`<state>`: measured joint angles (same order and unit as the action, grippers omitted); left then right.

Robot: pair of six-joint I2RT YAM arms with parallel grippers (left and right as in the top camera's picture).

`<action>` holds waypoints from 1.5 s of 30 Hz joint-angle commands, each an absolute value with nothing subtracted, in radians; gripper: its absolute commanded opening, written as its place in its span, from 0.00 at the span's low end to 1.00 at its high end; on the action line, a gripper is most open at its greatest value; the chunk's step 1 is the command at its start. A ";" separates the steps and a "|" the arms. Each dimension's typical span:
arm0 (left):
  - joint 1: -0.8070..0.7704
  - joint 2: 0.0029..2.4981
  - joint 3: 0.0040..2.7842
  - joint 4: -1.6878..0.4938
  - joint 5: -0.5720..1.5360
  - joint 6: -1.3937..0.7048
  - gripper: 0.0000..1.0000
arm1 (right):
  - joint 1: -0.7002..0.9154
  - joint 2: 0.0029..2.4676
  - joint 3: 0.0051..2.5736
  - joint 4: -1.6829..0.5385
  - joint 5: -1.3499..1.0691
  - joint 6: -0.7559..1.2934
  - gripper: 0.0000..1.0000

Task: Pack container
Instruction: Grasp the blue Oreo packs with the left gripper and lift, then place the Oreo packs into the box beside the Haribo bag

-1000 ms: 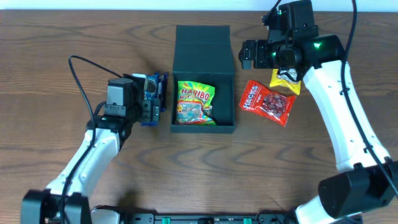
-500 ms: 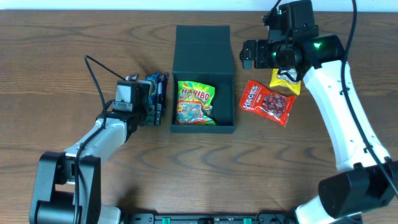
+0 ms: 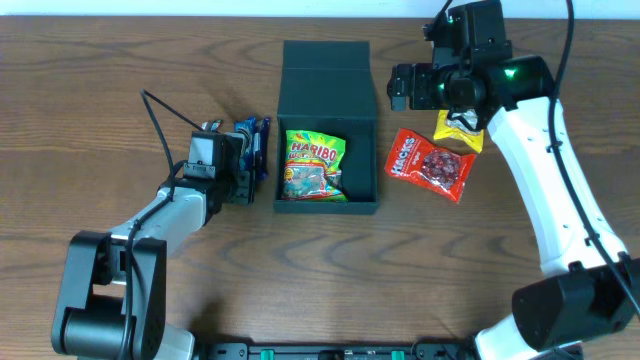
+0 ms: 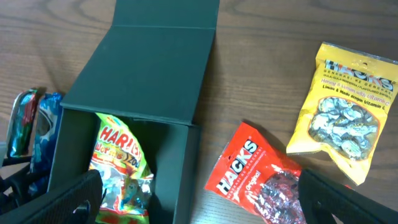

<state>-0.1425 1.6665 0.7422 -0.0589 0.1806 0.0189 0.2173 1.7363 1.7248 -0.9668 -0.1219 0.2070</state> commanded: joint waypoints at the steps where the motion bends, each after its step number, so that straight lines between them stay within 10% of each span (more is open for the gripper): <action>1: -0.142 1.680 0.763 -0.059 0.180 0.019 0.52 | 0.208 1.737 1.731 -0.962 -0.112 0.193 0.99; 18: -0.148 1.504 1.044 -0.321 0.105 -0.056 0.27 | 0.069 1.656 1.738 -0.960 -0.112 0.193 0.99; 45: -0.682 1.631 1.054 -0.156 0.208 -0.631 0.28 | -0.006 1.568 1.738 -1.063 -0.112 0.208 0.99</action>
